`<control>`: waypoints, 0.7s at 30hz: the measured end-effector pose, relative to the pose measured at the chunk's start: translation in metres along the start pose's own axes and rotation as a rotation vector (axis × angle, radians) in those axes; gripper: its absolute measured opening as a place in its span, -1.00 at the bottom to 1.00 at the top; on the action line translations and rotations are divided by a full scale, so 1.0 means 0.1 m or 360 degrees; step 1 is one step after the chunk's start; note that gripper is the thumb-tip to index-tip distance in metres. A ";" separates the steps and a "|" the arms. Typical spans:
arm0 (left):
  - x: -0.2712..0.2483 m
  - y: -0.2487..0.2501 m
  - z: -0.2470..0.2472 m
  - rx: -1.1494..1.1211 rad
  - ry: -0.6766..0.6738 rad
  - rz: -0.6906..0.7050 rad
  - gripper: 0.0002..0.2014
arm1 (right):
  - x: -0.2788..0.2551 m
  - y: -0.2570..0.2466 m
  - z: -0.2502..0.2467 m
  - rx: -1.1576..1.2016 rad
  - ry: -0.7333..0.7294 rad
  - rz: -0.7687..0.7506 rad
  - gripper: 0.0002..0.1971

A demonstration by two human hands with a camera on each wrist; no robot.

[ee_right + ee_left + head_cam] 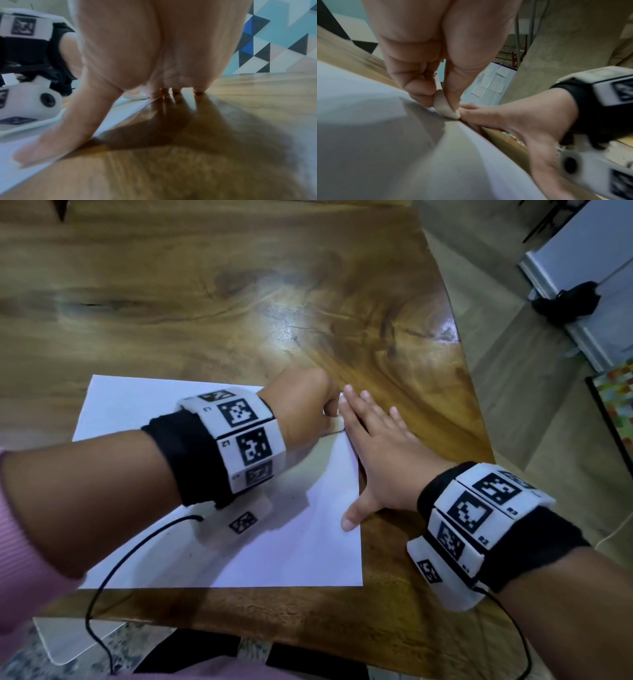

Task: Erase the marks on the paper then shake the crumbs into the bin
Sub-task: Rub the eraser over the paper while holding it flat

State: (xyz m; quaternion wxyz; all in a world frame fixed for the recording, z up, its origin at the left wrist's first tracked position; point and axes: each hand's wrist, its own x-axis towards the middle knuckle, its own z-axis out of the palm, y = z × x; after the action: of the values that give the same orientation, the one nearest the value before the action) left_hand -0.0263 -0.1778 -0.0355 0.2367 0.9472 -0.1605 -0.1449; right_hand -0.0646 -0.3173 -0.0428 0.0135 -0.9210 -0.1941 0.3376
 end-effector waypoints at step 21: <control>-0.64 -0.21 0.14 -0.0059 -0.0453 0.0633 -0.89 | 0.01 -0.02 0.00 -0.0018 -0.0026 0.0019 0.60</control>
State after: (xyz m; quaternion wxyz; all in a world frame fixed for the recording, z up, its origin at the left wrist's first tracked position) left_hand -0.0846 -0.1425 -0.0450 0.2530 0.8625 -0.3729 -0.2302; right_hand -0.0648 -0.3156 -0.0433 0.0046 -0.9194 -0.1907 0.3440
